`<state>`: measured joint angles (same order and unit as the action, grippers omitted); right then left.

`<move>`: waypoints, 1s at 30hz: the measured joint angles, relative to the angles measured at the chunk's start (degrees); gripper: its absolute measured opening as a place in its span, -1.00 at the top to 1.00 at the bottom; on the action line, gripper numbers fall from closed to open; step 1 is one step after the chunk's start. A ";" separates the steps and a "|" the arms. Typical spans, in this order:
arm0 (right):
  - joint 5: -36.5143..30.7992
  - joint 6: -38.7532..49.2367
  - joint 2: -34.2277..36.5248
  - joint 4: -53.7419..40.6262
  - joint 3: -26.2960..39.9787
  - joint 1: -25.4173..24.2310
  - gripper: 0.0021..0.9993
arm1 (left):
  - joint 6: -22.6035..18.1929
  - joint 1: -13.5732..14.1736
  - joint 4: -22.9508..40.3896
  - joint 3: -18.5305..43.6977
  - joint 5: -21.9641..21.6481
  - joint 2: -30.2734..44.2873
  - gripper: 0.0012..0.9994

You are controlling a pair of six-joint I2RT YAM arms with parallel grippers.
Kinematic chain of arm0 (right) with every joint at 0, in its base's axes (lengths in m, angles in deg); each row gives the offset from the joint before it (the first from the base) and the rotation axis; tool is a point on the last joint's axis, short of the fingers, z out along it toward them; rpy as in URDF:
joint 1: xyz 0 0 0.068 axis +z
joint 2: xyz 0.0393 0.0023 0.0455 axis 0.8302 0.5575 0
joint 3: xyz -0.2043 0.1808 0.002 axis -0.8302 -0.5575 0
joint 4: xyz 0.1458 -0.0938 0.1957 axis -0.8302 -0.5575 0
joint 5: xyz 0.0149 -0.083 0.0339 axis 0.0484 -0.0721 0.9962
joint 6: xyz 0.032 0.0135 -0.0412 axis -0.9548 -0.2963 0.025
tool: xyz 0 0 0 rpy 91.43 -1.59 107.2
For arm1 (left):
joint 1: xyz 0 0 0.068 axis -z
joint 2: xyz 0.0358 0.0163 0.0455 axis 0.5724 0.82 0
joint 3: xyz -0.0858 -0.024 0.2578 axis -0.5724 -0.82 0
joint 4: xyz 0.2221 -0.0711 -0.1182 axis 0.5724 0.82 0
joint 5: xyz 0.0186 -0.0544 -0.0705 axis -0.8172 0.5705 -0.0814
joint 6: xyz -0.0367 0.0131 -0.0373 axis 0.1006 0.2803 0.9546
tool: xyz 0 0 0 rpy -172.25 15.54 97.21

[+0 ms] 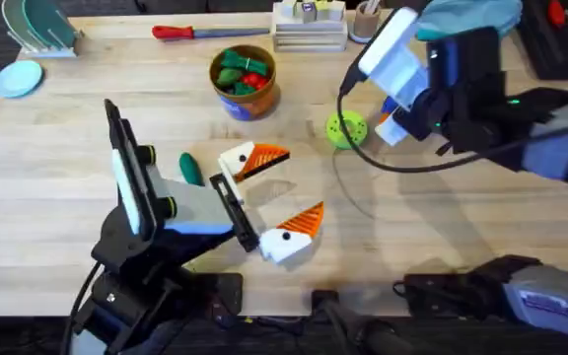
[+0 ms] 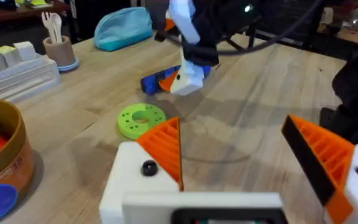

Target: Pick up the gripper from the table and insert it into the empty holder that is missing its gripper. Then pick up a screw, insert it into the mounting hole, and use the screwdriver to tighten it. Finally, clean up the table by picking up the vegetable and placing it into the bucket.

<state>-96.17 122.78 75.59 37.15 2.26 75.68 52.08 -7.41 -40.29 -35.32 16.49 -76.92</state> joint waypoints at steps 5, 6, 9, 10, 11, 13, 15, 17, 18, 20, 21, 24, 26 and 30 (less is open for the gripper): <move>-0.25 -6.76 -5.91 -1.10 -0.02 0.31 -0.99 | -1.78 0.00 -0.02 0.00 -0.08 -0.02 -0.99; -0.25 -7.56 -6.80 -1.39 0.00 0.31 -0.98 | -2.35 0.00 -0.02 0.00 -0.23 -0.01 -0.99; -0.26 -9.20 -9.48 -1.83 -0.02 0.48 -0.99 | -3.40 0.00 1.70 1.17 -2.90 -0.02 -0.99; -0.25 -9.53 -10.38 -2.01 -0.02 0.69 -0.99 | -3.65 0.00 3.39 2.39 -4.64 -0.02 -0.99; -0.25 -9.84 -11.20 -2.06 -0.02 0.93 -0.98 | -3.76 0.00 5.07 3.72 -6.27 0.00 -0.98; -0.25 -10.29 -12.88 -2.04 -0.02 1.55 -0.98 | -3.85 0.00 10.82 8.33 -11.02 0.00 -0.99; -0.25 -10.49 -14.11 -2.04 -0.02 2.12 -0.98 | -3.79 0.00 16.43 13.52 -15.42 0.54 -0.98; -0.25 -10.67 -14.98 -2.01 -0.02 2.71 -0.98 | -3.69 0.00 21.00 19.22 -19.28 2.59 -0.98; -0.25 -10.70 -15.20 -2.01 -0.02 2.99 -0.98 | -3.64 0.00 23.32 21.90 -20.83 4.11 -0.98; -0.25 -10.71 -15.31 -1.99 -0.02 3.49 -0.98 | -3.61 0.00 28.64 27.34 -23.58 8.04 -0.98; -0.25 -10.70 -15.31 -2.03 -0.02 3.69 -0.98 | -3.53 0.00 31.35 29.80 -24.78 10.20 -0.98; -0.25 -10.71 -15.31 -2.14 -0.02 4.28 -0.98 | -1.70 0.00 40.75 37.64 -29.78 18.26 -0.98; -0.25 -10.71 -15.31 -2.16 -0.02 4.56 -0.99 | 1.12 0.00 46.43 42.53 -32.98 23.92 -0.98; -0.25 -10.71 -15.31 -2.17 -0.02 4.82 -0.98 | 6.49 0.00 51.10 50.03 -36.33 33.64 -0.99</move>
<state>-96.41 112.07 60.27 34.99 2.24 80.50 58.58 -7.41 10.82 14.72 -19.84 -43.28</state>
